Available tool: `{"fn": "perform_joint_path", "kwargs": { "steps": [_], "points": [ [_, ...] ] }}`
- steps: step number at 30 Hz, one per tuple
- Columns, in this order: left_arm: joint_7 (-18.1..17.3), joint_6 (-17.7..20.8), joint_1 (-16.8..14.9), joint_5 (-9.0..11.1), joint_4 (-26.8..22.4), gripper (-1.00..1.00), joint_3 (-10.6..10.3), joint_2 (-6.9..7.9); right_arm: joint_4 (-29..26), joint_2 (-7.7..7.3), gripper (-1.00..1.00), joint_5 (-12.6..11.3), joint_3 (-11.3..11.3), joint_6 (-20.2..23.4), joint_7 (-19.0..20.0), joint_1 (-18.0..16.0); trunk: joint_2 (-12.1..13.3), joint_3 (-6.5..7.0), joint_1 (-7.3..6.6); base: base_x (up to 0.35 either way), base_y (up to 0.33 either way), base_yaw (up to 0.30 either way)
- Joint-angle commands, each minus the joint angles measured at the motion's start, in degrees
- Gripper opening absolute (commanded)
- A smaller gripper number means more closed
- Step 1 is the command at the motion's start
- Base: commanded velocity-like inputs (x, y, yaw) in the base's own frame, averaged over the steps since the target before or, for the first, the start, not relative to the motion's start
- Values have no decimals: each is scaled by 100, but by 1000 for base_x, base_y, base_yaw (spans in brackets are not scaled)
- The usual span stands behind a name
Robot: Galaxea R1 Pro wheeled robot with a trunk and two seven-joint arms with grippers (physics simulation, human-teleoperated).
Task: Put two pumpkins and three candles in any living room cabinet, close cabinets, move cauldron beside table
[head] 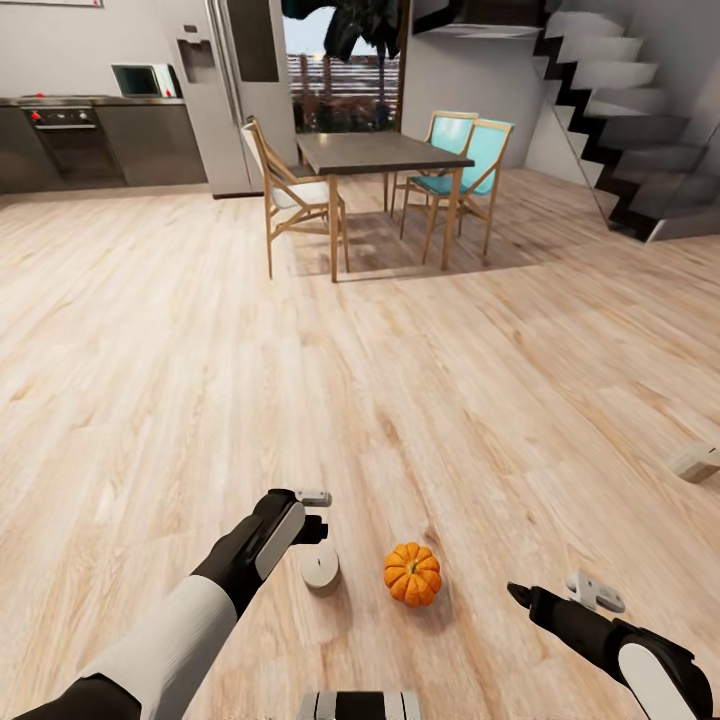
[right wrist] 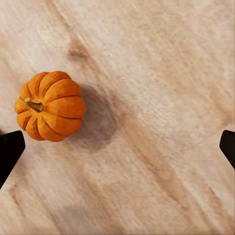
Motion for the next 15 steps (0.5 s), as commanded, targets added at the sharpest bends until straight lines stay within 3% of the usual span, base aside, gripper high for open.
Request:
{"fn": "perform_joint_path", "kwargs": {
  "steps": [1, 10, 15],
  "points": [
    [56, 10, -4, 60, -5, 100, -17, 3, -8, -2, 100, -60, 2, 12, -54, -3, -4, -27, 1, 0, 0, 0],
    [20, -102, -3, 59, -71, 100, -17, 3, -8, -2, 100, -67, -15, 12, -51, -3, -16, -227, 24, 0, 0, 0],
    [1, -255, -1, 52, -83, 100, -22, 3, -6, -2, 100, -69, -73, 12, -2, -3, -16, -227, 24, 0, 0, 0]
  ]
}}
